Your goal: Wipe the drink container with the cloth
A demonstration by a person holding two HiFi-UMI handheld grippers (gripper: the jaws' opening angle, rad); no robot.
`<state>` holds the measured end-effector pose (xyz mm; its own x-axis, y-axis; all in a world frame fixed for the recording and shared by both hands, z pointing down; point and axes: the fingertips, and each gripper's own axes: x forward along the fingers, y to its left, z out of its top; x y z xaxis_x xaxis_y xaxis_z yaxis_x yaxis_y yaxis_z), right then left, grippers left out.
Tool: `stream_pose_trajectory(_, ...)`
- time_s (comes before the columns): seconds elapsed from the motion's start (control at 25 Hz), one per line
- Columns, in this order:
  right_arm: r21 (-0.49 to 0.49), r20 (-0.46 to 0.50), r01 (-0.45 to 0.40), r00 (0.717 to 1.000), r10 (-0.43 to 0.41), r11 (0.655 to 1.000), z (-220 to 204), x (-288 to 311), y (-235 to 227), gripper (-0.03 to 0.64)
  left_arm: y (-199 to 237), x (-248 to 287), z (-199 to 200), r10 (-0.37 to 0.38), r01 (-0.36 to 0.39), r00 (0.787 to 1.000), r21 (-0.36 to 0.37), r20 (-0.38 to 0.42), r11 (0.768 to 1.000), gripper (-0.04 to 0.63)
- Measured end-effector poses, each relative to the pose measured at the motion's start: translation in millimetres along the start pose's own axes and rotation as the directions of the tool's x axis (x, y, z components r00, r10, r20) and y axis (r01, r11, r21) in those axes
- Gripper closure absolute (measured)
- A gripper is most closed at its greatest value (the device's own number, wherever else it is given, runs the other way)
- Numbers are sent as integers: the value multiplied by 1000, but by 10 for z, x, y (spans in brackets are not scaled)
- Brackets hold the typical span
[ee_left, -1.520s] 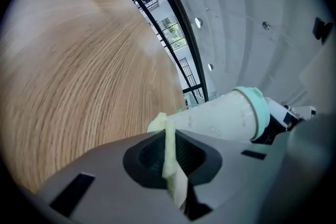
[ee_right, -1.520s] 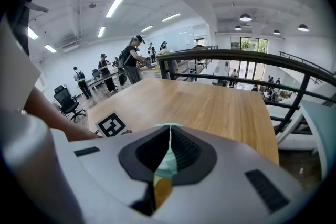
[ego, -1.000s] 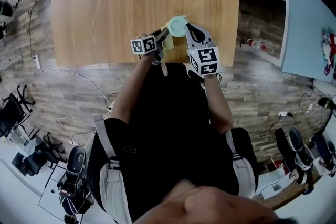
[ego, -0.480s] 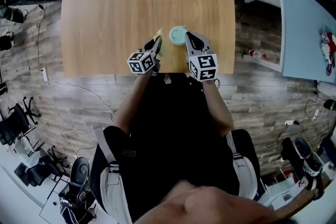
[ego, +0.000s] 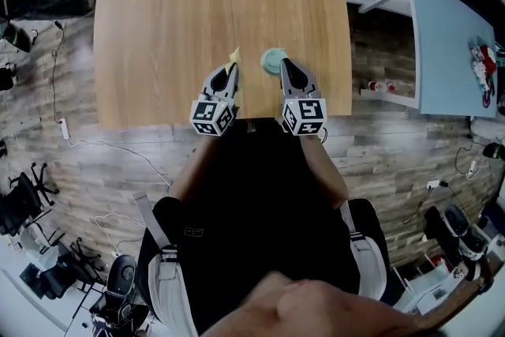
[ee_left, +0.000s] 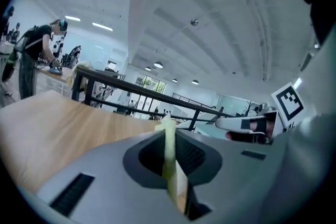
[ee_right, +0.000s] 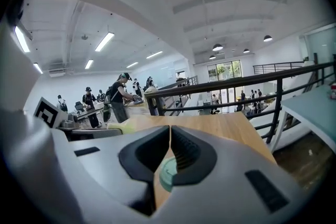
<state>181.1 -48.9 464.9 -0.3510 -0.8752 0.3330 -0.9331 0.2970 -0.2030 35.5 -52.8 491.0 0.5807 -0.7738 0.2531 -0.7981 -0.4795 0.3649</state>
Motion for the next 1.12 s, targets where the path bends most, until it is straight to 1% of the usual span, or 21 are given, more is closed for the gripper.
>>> stream_pose_trajectory(0.08,-4,20,16,1000,-15,1000,42,-27,18,583,-55,-62,162,-1,-1,999,54,41,999,558)
stream_pose_trajectory(0.12,-3,21,18,1000,-18,1000,55,-38,31,583,-81,-84,235,-5,1,998,70,61,998,558)
stream_pose_trajectory(0.24,14,27,13,1000,-13,1000,143,-89,97,583,-131,-128,432,-15,9,995,65,101,998,558)
stream_pose_trajectory(0.44,8,93,37,995,-37,999,378,-215,158,583,-229,-228,761,-33,25,983,47,180,999,558)
stream_pose_trajectory(0.56,-1,123,57,991,-56,998,491,-300,175,583,-288,-321,908,-40,27,976,62,215,998,558)
stream_pose_trajectory(0.72,2,163,67,984,-67,998,665,-454,195,583,-389,-446,1056,-42,19,971,97,235,995,558)
stream_pose_trajectory(0.88,8,188,61,980,-61,998,769,-533,272,583,-445,-539,1213,-46,22,967,96,252,995,558)
stream_pose_trajectory(1.0,-2,193,56,980,-54,998,778,-521,329,583,-423,-530,1232,-42,14,965,108,260,994,558)
stream_pose_trajectory(1.12,-8,193,56,980,-53,998,776,-532,350,583,-416,-514,1192,-40,14,965,102,257,995,558)
